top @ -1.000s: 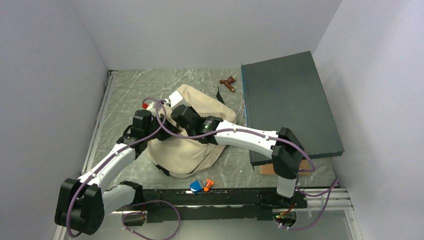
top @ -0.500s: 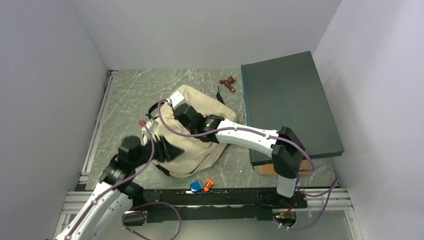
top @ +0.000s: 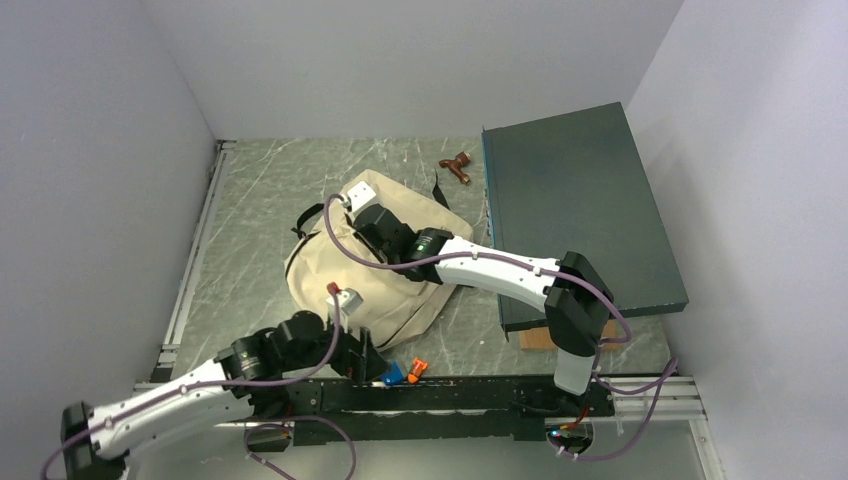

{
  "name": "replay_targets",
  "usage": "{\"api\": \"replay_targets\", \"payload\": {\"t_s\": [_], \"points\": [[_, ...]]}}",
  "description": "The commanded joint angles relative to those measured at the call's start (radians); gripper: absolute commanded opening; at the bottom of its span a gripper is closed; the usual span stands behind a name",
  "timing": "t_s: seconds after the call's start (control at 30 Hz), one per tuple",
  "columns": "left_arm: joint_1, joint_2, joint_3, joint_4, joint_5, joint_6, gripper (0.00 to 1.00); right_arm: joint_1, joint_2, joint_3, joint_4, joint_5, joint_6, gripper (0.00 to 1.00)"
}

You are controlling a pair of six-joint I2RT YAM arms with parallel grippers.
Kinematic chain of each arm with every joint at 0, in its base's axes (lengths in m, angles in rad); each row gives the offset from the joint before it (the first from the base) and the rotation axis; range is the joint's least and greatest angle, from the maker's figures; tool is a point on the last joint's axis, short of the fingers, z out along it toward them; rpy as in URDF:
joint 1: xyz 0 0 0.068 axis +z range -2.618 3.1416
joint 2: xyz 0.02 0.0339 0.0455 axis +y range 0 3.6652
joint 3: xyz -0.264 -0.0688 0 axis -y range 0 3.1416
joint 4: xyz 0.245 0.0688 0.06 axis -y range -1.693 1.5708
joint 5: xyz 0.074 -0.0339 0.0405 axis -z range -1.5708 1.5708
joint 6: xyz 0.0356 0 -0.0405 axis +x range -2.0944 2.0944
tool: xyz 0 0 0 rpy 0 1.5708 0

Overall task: Pack the student bag
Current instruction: Pick up the stationery from the center of the board.

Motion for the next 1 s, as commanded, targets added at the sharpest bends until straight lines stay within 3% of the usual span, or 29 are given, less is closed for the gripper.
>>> {"api": "replay_targets", "payload": {"t_s": [0.0, 0.13, 0.3, 0.47, 0.67, 0.77, 0.97], "points": [[-0.178, 0.176, 0.097, 0.058, -0.255, 0.105, 0.99, -0.018, -0.068, -0.005, 0.003, -0.009, 0.014, 0.00], [-0.301, 0.361, 0.168, 0.047, -0.375, 0.146, 0.94, -0.022, -0.079, -0.009, 0.005, -0.014, 0.010, 0.00], [-0.330, 0.468, 0.195, 0.068, -0.419, 0.216, 0.89, -0.022, -0.091, -0.022, 0.015, -0.021, 0.002, 0.00], [-0.333, 0.572, 0.198, 0.146, -0.363, 0.266, 0.80, -0.023, -0.093, -0.030, 0.017, -0.027, 0.003, 0.00], [-0.339, 0.615, 0.176, 0.212, -0.314, 0.297, 0.78, -0.024, -0.104, -0.039, 0.020, -0.030, 0.003, 0.00], [-0.341, 0.646, 0.195, 0.208, -0.312, 0.310, 0.69, -0.023, -0.104, -0.042, 0.022, -0.030, 0.005, 0.00], [-0.364, 0.710, 0.207, 0.214, -0.311, 0.293, 0.71, -0.023, -0.102, -0.036, 0.018, -0.034, 0.003, 0.00]]}}
